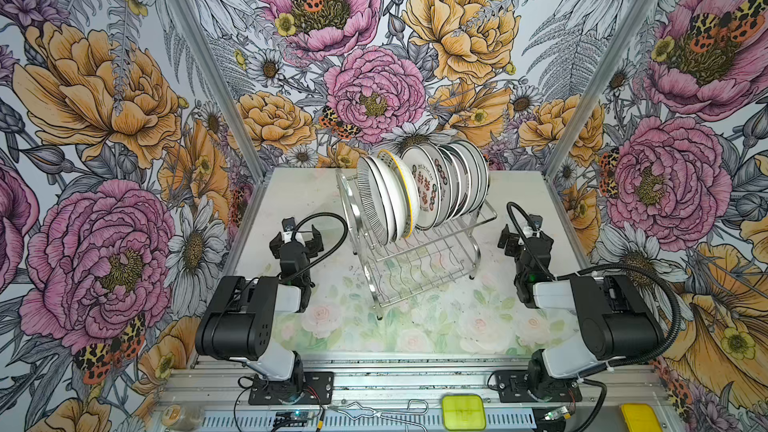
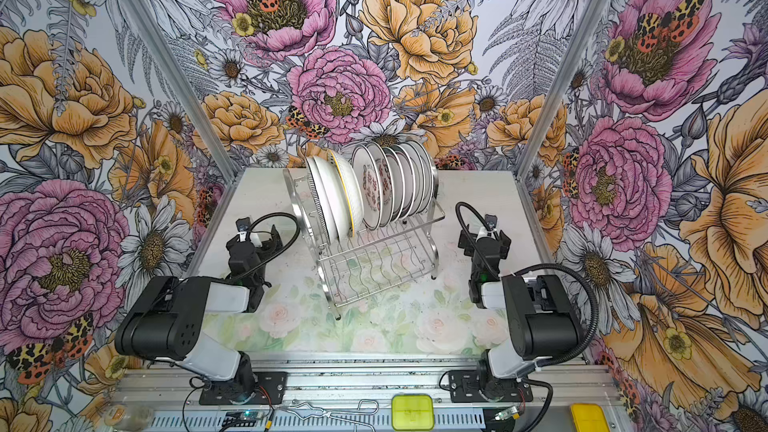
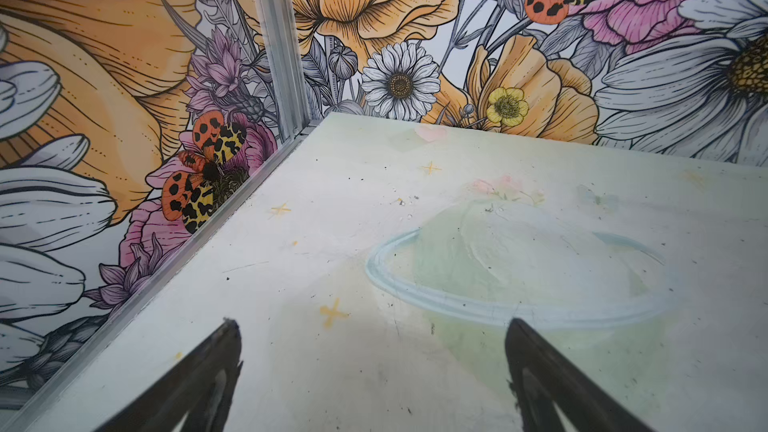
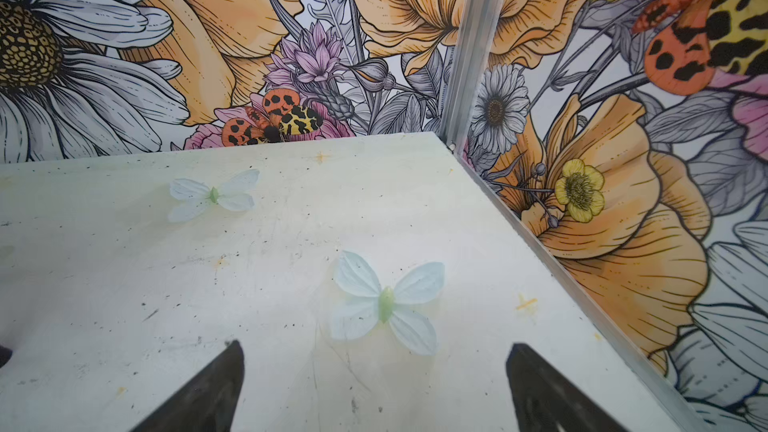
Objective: Unload the plates from the dish rack
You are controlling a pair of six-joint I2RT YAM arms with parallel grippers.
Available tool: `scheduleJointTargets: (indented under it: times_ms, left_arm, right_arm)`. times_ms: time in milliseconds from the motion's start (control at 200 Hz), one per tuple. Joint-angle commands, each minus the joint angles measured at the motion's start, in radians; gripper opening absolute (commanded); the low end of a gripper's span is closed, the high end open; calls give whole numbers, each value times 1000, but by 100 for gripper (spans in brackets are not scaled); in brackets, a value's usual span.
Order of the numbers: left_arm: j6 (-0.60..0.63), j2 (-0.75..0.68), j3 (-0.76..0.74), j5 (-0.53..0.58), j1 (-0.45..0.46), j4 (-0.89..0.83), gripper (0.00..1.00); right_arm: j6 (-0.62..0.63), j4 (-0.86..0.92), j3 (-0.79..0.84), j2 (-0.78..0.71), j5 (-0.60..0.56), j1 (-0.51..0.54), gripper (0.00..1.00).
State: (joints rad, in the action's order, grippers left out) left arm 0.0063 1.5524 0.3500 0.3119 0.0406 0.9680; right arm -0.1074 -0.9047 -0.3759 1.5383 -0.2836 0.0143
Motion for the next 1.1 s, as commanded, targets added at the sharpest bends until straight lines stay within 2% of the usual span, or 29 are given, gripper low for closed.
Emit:
scheduleJointTargets:
  times_ms: [0, 415, 896, 1096]
  left_arm:
    - [-11, 0, 14, -25, -7, 2, 99]
    - [-11, 0, 15, -25, -7, 2, 99]
    - [-25, -3, 15, -85, -36, -7, 99]
    - [-19, -3, 16, -67, -25, -8, 99]
  right_arm:
    - [-1, -13, 5, -1, -11, 4, 100]
    - [-2, -12, 6, -1, -11, 4, 100]
    - [-2, -13, 6, -1, -9, 4, 99]
    - [4, -33, 20, -7, -4, 4, 99]
